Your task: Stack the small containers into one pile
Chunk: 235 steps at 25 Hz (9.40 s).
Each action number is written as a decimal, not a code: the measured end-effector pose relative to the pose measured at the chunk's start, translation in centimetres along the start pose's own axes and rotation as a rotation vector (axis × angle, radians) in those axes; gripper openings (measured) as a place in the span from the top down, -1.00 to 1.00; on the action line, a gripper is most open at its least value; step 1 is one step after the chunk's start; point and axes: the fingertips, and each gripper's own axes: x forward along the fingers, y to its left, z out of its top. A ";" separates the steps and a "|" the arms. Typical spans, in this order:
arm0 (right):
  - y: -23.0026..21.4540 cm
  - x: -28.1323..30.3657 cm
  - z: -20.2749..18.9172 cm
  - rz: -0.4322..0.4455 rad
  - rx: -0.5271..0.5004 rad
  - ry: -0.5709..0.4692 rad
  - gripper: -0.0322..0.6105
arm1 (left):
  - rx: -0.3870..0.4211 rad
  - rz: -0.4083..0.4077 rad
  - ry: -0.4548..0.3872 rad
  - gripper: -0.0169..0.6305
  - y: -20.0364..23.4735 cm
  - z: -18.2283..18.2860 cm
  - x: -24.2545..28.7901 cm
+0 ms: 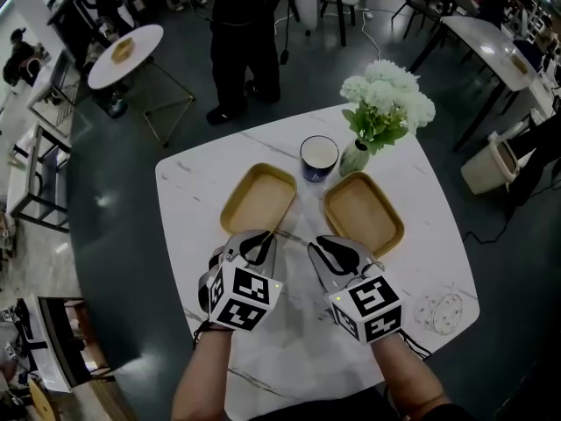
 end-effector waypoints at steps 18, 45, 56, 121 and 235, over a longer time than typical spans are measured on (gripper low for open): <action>0.1 -5.1 0.4 -0.067 -0.009 -0.064 0.76 | -0.006 -0.003 -0.136 0.89 -5.2 4.0 -4.5; -6.6 -14.0 0.9 -0.224 0.028 -0.143 0.78 | -0.172 -0.111 -0.193 0.88 -14.3 11.0 -2.4; -7.9 -13.9 1.2 -0.186 0.021 -0.150 0.78 | -0.144 -0.073 -0.136 0.87 -15.0 11.3 -0.9; -7.3 -7.6 -4.4 -0.297 0.205 0.079 0.79 | -0.334 -0.223 -0.171 0.72 -10.3 7.0 0.3; 7.2 -17.1 -10.1 -0.331 0.168 -0.108 0.90 | -0.306 -0.024 -0.323 0.97 -13.9 -5.2 -15.9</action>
